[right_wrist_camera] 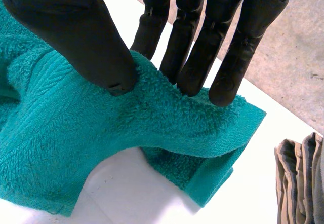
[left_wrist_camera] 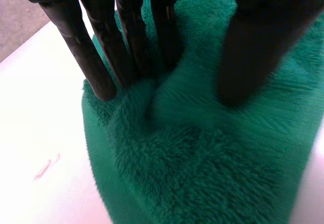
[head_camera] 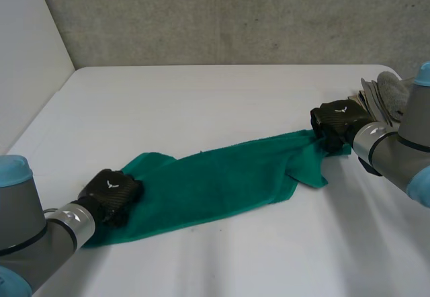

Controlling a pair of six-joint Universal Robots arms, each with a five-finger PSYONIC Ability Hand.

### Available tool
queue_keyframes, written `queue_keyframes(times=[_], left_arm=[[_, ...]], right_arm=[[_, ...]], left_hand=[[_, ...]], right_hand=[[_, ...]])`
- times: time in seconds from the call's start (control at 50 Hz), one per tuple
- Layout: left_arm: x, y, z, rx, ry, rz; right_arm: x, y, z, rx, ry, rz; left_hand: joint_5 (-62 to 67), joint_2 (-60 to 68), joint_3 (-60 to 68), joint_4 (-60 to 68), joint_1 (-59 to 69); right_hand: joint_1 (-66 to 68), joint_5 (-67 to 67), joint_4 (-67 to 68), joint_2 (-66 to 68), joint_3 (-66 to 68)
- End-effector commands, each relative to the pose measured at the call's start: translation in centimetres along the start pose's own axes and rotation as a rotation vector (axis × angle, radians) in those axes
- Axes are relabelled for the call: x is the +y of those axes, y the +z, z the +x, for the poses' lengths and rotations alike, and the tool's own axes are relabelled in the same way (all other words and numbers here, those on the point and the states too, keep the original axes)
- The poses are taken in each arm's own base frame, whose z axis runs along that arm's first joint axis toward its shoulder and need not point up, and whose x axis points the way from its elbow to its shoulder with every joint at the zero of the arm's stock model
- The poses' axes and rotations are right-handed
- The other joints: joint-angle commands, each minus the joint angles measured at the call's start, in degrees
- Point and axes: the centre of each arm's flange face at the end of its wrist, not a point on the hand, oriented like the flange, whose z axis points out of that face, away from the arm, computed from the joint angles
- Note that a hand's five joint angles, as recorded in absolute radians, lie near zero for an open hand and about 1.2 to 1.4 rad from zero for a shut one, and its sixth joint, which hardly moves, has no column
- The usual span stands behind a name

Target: Fold the laundry.

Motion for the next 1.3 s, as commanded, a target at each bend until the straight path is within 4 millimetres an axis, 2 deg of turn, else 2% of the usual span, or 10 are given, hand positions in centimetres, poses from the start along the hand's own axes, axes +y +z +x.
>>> queue_keyframes(times=[0.02,0.1,0.2,0.3,0.44,0.5,0.58,1.18,1.28,1.3], left_arm=[[-0.9,-0.2,-0.7,-0.029,-0.003,0.019],[-3.9,-2.4,-2.3,-0.108,0.018,0.123],[-7.0,-5.1,-3.5,-0.164,-0.035,0.227],[-9.0,-6.8,-4.5,-0.187,-0.126,0.295],[-6.9,-5.1,-3.7,-0.13,-0.168,0.2],[-5.3,-3.8,-2.6,-0.078,-0.161,0.128],[-3.8,-3.1,-1.7,-0.045,-0.124,0.068],[-0.4,-0.3,-0.3,-0.02,-0.084,0.051],[-0.2,0.1,-0.3,-0.024,-0.08,0.06],[-0.2,0.2,-0.4,-0.027,-0.077,0.065]], right_arm=[[-0.1,-0.2,0.2,0.009,-0.012,-0.003],[-0.7,-1.1,0.2,-0.002,-0.055,-0.023],[-4.1,-5.5,0.6,-0.033,-0.176,-0.072],[-5.0,-7.6,0.4,-0.069,-0.263,-0.135],[-4.4,-8.4,-0.4,-0.133,-0.303,-0.2],[-4.1,-7.9,-0.4,-0.126,-0.303,-0.185],[-3.4,-6.6,-0.4,-0.104,-0.297,-0.157],[-1.3,-4.3,-1.0,-0.084,-0.239,-0.118],[-1.3,-4.2,-1.3,-0.088,-0.243,-0.113],[-1.2,-4.2,-1.3,-0.089,-0.243,-0.114]], left_hand=[[25.0,23.7,24.8,24.4,28.9],[25.0,23.7,24.8,24.4,28.9],[25.0,23.7,24.8,24.4,28.9],[25.0,23.7,24.8,24.4,28.9],[25.0,23.7,24.8,24.4,28.9],[-12.7,-14.0,-13.0,-13.3,-8.8],[-17.0,-18.4,-17.3,-17.6,-13.1],[-4.2,-5.6,-4.5,-4.8,-0.3],[10.0,8.7,9.8,9.4,13.9],[21.6,20.2,21.3,21.0,25.5]], right_hand=[[23.6,13.5,11.8,12.5,12.6],[23.6,13.5,11.8,12.5,12.6],[23.6,13.5,11.8,12.5,12.6],[23.6,13.5,11.8,12.5,12.6],[23.6,13.5,11.8,12.5,12.6],[23.6,13.5,11.8,12.5,12.6],[23.6,13.5,11.8,12.5,12.6],[23.6,13.5,11.8,12.5,12.6],[23.6,13.5,11.8,12.5,12.6],[23.6,13.5,11.8,12.5,12.6]])
